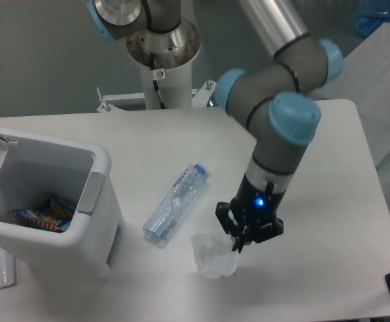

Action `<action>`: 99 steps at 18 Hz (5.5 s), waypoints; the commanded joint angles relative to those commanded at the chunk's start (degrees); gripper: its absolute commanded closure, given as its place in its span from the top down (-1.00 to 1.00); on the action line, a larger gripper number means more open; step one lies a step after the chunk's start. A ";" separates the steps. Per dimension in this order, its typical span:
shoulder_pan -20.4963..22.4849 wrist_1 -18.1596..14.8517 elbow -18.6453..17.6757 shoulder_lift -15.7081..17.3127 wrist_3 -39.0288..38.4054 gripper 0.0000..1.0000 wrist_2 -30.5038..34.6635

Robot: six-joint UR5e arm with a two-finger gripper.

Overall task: Place the trash in the trash can
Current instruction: 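Close the gripper on the crumpled plastic cup and lift it, then carry the plastic cup over the white bin and open the gripper, then move the open gripper from the bin down over the water bottle, then close the gripper on the bottle cap end and lift the bottle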

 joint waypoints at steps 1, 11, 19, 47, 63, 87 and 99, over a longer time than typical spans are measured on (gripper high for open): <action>-0.17 0.09 0.09 0.88 -1.14 -1.00 -1.76; -5.44 0.09 -0.44 10.03 -8.26 -1.00 -9.42; -13.18 0.00 -1.40 12.23 -13.89 -1.00 -9.07; -4.66 0.70 -5.54 1.25 -3.71 1.00 2.95; -13.53 0.00 -13.80 -4.82 3.07 1.00 20.37; -15.73 -1.50 -13.62 -9.57 5.88 0.35 29.42; -13.28 -1.93 -12.75 -8.96 6.14 -0.19 29.43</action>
